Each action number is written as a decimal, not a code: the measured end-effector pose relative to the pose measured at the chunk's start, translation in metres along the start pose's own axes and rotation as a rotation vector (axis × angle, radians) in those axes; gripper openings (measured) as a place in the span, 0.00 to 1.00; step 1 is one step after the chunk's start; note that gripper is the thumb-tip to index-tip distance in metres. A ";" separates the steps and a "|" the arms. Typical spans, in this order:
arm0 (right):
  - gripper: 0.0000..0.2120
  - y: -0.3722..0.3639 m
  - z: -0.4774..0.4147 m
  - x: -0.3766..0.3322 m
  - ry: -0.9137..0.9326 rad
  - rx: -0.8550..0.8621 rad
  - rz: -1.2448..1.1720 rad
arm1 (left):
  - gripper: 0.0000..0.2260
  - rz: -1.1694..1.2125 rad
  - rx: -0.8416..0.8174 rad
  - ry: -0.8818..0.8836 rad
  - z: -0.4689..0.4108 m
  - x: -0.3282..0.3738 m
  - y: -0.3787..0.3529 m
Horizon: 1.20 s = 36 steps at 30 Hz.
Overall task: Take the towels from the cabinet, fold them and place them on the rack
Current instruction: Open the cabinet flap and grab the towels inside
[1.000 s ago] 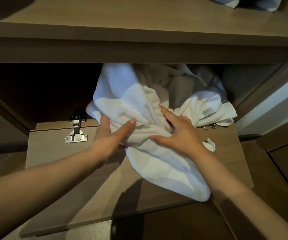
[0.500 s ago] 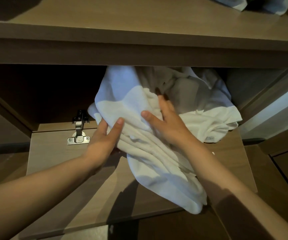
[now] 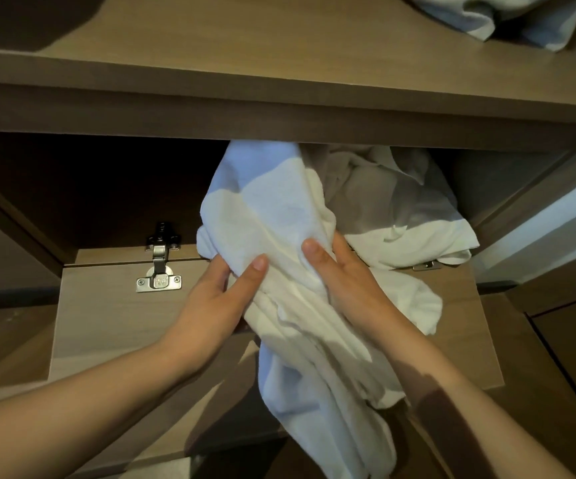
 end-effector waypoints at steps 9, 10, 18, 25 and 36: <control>0.15 -0.002 0.043 -0.029 0.046 0.042 -0.099 | 0.18 -0.003 -0.079 -0.047 0.028 0.029 -0.021; 0.14 0.001 0.047 -0.035 0.047 0.062 -0.087 | 0.16 0.004 -0.089 -0.057 0.031 0.036 -0.025; 0.04 0.011 0.086 -0.081 -0.007 0.101 -0.018 | 0.19 0.069 -0.157 -0.109 0.060 0.079 -0.056; 0.07 0.007 0.124 -0.098 0.009 0.146 -0.039 | 0.20 0.044 -0.216 -0.118 0.089 0.099 -0.075; 0.18 0.050 0.187 -0.164 0.130 0.290 -0.059 | 0.17 -0.132 -0.227 -0.251 0.117 0.182 -0.128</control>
Point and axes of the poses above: each hand's wrist, its own z-axis away from the middle knuckle, its own y-axis out of the back of the hand, x = y × z, the point moved 5 cm from there along -z, towards the middle knuckle, and after that the axes turned 14 degrees about -x, right-handed, at the moved point
